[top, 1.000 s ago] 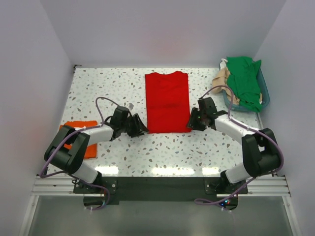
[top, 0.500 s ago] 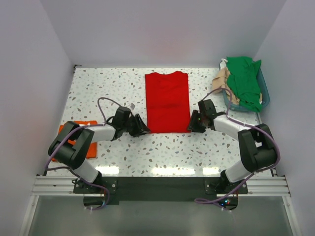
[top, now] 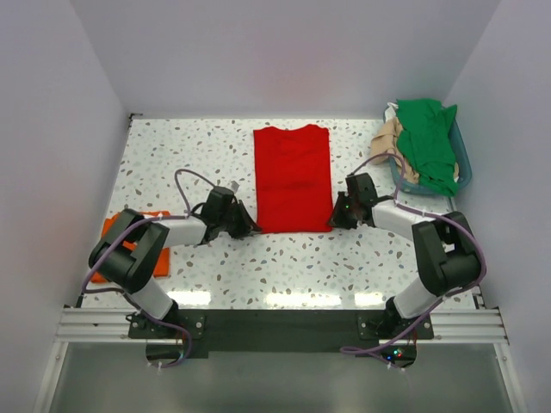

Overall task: Fold and stack the t-shirts
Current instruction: Fold the tshirt

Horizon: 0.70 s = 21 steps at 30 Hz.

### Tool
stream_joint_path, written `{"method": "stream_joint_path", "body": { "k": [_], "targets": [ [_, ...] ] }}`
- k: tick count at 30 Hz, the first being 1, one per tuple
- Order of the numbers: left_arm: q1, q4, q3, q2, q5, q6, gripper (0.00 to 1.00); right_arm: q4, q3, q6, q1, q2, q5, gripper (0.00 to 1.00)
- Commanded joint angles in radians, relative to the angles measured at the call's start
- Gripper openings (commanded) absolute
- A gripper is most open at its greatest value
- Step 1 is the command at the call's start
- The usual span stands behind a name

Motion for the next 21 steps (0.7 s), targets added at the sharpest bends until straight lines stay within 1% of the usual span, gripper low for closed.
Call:
{"method": "stream_joint_path", "body": {
  "k": [1, 2, 6, 13, 14, 16, 17, 19, 20, 21],
  "targets": [
    [-0.005, -0.073, 0.025, -0.044, -0.069, 0.004, 0.02, -0.013, -0.007, -0.013, -0.002, -0.021, -0.006, 0.14],
    [-0.005, -0.091, 0.022, -0.071, -0.081, 0.004, 0.01, -0.018, -0.012, -0.013, -0.003, -0.032, -0.013, 0.10],
    [-0.007, -0.105, -0.013, -0.150, -0.086, -0.007, 0.00, -0.039, -0.038, -0.015, -0.002, -0.102, -0.044, 0.01],
    [-0.037, -0.154, -0.134, -0.332, -0.110, -0.026, 0.00, -0.088, -0.133, -0.008, -0.002, -0.273, -0.107, 0.00],
    [-0.044, -0.161, -0.150, -0.381, -0.113, -0.031, 0.00, -0.095, -0.165, -0.007, 0.000, -0.323, -0.115, 0.00],
    [-0.070, -0.183, -0.199, -0.433, -0.129, -0.040, 0.00, -0.111, -0.204, -0.002, -0.002, -0.377, -0.135, 0.00],
    [-0.082, -0.193, -0.213, -0.488, -0.136, -0.043, 0.00, -0.122, -0.237, 0.001, -0.002, -0.408, -0.138, 0.00],
    [-0.119, -0.238, -0.254, -0.545, -0.152, -0.057, 0.00, -0.154, -0.276, 0.010, -0.002, -0.507, -0.151, 0.00],
    [-0.133, -0.254, -0.268, -0.603, -0.171, -0.065, 0.00, -0.167, -0.309, 0.013, -0.002, -0.541, -0.158, 0.00],
    [-0.145, -0.268, -0.280, -0.634, -0.185, -0.072, 0.00, -0.179, -0.326, 0.019, -0.002, -0.616, -0.164, 0.00]
  ]
}}
